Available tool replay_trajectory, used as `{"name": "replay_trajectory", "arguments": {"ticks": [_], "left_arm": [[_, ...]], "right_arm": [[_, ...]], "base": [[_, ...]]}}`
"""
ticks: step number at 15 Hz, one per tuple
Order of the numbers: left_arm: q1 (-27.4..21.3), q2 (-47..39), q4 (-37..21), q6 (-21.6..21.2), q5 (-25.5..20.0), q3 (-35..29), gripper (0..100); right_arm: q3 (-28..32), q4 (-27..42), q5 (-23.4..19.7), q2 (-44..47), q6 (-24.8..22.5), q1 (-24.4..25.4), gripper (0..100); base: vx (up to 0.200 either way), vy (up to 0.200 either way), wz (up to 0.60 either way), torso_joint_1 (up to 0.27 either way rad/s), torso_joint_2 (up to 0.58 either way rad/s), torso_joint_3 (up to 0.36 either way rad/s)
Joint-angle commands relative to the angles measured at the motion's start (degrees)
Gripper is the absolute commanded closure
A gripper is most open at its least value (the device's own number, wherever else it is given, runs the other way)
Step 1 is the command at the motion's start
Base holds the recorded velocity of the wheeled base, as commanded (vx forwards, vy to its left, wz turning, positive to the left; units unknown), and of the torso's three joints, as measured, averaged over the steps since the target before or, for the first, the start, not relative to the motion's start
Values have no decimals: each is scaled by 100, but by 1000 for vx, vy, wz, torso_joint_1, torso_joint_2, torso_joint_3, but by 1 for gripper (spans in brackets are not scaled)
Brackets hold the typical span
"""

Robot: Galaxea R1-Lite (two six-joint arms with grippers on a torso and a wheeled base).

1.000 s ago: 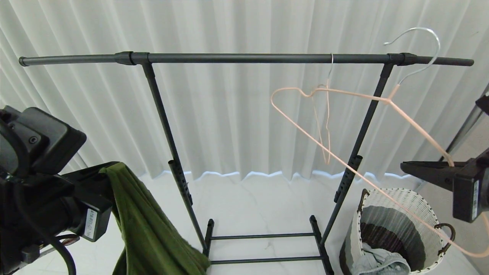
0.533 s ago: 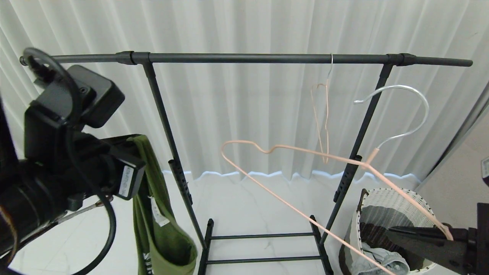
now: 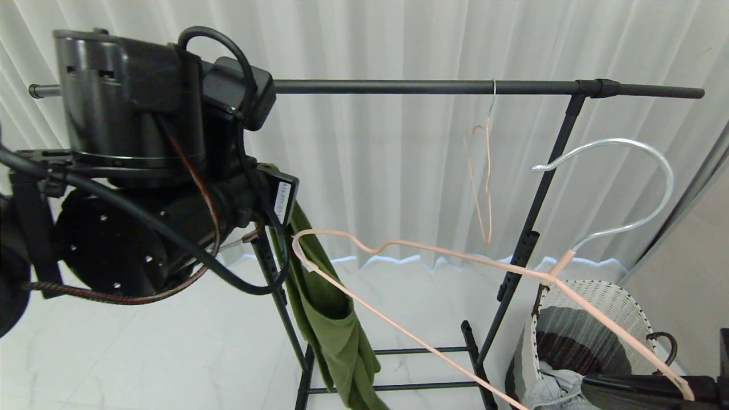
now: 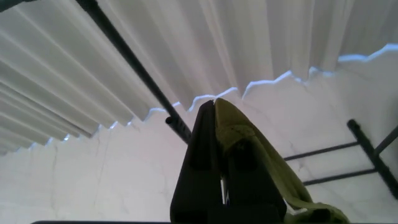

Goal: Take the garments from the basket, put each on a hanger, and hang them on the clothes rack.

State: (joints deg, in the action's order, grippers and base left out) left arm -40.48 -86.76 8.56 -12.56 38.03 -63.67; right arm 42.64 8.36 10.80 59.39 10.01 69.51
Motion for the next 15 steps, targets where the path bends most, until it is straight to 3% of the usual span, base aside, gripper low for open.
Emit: {"name": "replay_trajectory", "arguments": {"ticks": [1,4,10,15], "left_arm": [[-126,-315,-3,8,2,-216,100],[-232,-385,-3,16,2,-295,100],[-249,-403,-3,8,11,-330,100],[-434,-394,-3,16,11,-304,100]], "right_arm": [[16,-10,10,143,45,-8,100],[16,-45,36,363,300,-69,100],[16,-678,71,802,300,-588,100],[25,-1135,71,1013,309,-623,100]], "base": [[0,0,0,0,0,0],[0,0,0,0,0,0],[0,0,0,0,0,0],[0,0,0,0,0,0]]}}
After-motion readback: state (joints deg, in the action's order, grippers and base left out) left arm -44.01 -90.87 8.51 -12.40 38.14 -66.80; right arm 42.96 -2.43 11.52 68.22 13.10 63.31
